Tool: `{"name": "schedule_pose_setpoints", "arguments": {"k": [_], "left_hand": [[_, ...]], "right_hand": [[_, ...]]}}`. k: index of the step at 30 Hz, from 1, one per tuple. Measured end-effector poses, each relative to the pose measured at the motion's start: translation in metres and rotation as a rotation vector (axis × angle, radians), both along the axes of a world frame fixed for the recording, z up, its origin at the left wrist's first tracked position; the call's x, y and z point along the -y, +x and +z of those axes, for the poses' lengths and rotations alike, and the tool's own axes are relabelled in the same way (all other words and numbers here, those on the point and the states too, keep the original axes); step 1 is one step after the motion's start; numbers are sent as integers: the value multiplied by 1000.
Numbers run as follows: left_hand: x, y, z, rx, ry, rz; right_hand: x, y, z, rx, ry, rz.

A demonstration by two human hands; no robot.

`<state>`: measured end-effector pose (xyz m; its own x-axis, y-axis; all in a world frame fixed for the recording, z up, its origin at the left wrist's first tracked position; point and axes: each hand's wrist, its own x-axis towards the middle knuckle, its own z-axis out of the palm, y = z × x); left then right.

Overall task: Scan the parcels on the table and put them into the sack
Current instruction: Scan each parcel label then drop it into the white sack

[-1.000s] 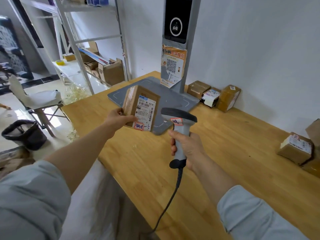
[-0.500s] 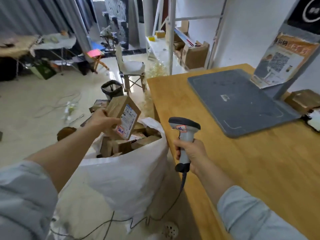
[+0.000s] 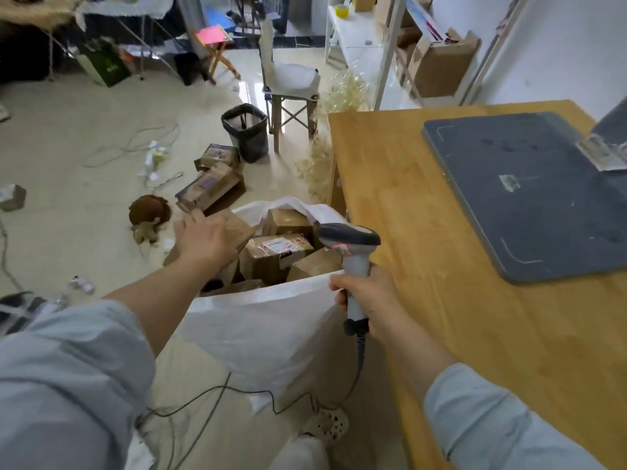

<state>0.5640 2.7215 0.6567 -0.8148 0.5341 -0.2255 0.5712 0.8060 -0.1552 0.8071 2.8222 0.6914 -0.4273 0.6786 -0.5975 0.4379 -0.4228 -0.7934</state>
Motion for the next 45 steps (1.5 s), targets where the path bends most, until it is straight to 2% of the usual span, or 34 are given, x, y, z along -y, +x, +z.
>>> {"name": "schedule_pose_setpoints", "arguments": {"k": [7, 12, 16, 20, 25, 36, 45], "left_hand": [[-8, 6, -33, 331, -38, 94], [0, -1, -51, 413, -21, 154], [-26, 12, -27, 349, -2, 145], [-74, 46, -3, 322, 152, -67], [-144, 120, 21, 329, 188, -302], [-283, 326, 72, 410, 311, -927], [-395, 465, 90, 499, 275, -1141]], "right_hand": [[-7, -17, -11, 51, 2, 23], [-9, -20, -16, 34, -18, -1], [-11, -13, -17, 0, -29, -60], [-19, 4, -10, -81, -72, -207], [-41, 51, 8, -156, -63, -443], [-117, 247, 69, -347, -79, -1003], [-214, 387, 97, -521, -14, -1217]]}}
